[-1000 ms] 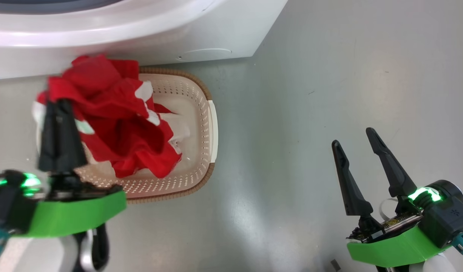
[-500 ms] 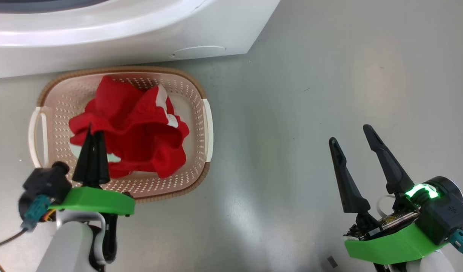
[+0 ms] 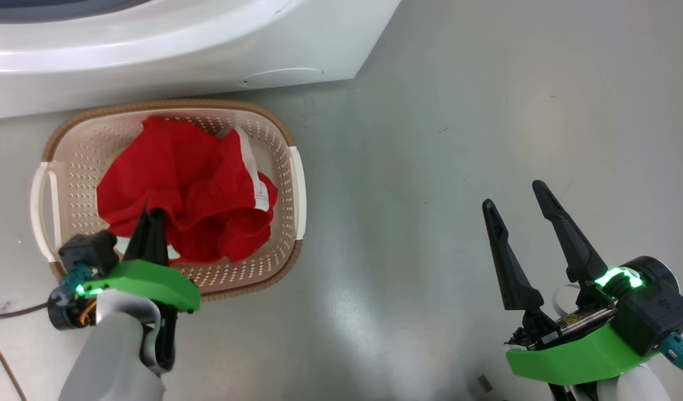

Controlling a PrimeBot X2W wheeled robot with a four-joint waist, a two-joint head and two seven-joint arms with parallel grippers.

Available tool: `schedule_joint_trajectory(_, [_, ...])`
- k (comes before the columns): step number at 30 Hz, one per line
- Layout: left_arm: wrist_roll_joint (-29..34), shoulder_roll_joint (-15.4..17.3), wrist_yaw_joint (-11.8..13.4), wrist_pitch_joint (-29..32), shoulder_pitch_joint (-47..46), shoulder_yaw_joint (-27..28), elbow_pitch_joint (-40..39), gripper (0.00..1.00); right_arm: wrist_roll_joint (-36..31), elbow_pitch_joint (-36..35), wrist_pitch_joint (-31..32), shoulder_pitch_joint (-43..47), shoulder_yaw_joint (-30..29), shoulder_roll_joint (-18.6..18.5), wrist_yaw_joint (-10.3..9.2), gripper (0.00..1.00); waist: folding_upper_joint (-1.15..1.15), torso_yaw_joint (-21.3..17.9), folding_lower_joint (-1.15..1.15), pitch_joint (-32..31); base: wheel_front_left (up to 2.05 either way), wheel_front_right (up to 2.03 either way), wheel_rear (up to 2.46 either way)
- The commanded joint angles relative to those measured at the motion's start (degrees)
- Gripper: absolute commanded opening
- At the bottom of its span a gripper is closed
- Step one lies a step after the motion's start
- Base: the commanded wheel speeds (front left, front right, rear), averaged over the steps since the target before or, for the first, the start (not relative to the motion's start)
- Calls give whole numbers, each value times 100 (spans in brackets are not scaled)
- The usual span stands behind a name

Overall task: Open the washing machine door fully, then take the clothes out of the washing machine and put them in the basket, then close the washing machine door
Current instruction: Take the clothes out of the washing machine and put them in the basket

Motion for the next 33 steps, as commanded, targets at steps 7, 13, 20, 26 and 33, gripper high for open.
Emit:
schedule_joint_trajectory(7, [168, 17, -186, -29, -125, 309, 180, 100, 8, -111, -40, 33, 124, -9, 9, 100, 0, 25, 0, -40, 0, 0, 0])
schedule_joint_trajectory(13, [292, -51, -260, -29, 59, 528, -361, 100, -12, -114, -18, 62, 70, -4, 9, 100, 0, 83, 0, -120, 0, 0, 0])
schedule_joint_trajectory(20, [387, -165, -219, -29, 508, 700, -1393, 100, -24, -111, 27, 122, 55, 3, 9, 100, 0, 179, 0, -308, 0, 0, 0])
schedule_joint_trajectory(26, [435, -213, -106, -29, 875, 653, -2271, 100, -21, -100, 52, 171, 48, 0, 9, 100, 0, 233, 0, -515, 0, 0, 0])
schedule_joint_trajectory(33, [438, -241, 87, -29, 1299, 540, -3273, 100, -33, -118, 61, 258, 58, 7, 9, 100, 0, 274, 0, -808, 0, 0, 0])
